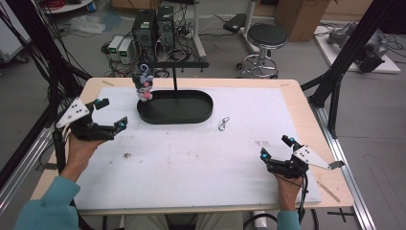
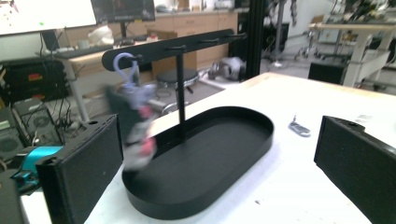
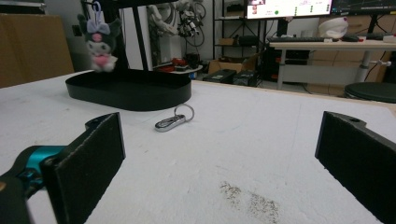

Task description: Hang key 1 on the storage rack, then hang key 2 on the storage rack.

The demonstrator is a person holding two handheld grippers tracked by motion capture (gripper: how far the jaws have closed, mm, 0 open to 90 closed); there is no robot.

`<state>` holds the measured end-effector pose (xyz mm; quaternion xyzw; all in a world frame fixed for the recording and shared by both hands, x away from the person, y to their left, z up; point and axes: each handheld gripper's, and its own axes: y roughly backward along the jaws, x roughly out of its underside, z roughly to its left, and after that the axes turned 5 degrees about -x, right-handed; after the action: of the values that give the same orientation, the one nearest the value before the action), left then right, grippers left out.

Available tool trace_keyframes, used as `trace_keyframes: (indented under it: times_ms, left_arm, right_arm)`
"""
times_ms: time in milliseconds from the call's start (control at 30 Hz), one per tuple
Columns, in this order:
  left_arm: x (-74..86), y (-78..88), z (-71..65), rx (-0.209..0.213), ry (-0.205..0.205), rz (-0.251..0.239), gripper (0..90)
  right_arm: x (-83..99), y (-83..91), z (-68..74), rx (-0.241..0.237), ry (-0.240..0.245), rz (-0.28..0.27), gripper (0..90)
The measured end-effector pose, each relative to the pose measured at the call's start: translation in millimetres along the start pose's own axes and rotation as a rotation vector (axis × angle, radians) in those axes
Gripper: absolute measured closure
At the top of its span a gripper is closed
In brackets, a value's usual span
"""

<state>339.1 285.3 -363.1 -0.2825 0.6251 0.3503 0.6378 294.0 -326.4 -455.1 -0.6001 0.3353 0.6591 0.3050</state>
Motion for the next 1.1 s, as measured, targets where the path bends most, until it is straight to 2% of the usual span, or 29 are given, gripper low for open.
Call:
trace_keyframes:
  times_ms: [233,333,567,733,800,967,1100]
  left_arm:
    - [35.9,26.9,-22.7,-0.028,-0.002,-0.048,1.7]
    - [41.8,30.8,-28.2,-0.03,-0.006,-0.068,1.7]
    - [50.4,32.5,-35.3,-0.018,0.012,-0.075,1.7]
    - [57.4,36.7,-39.0,-0.014,0.018,-0.106,1.7]
    - [57.9,38.0,-38.4,-0.013,-0.004,-0.09,1.7]
    - [60.0,38.3,-33.9,-0.009,0.035,-0.093,1.7]
    - [63.8,37.8,-35.0,-0.019,0.027,-0.097,1.7]
  right_arm:
    - [0.0,-0.2,0.5,0.001,0.0,0.002,0.7]
    - [0.0,-0.5,0.5,0.001,0.009,0.003,0.7]
    - [0.0,-0.6,0.5,0.002,0.011,0.002,0.7]
    - [0.0,-0.7,1.2,-0.002,0.011,0.005,0.7]
    - [-0.1,-0.8,0.6,0.001,0.013,0.005,0.7]
    - [-0.1,-0.8,1.5,-0.002,0.018,0.008,0.7]
    - [-0.3,-1.7,2.6,-0.001,0.024,0.014,0.7]
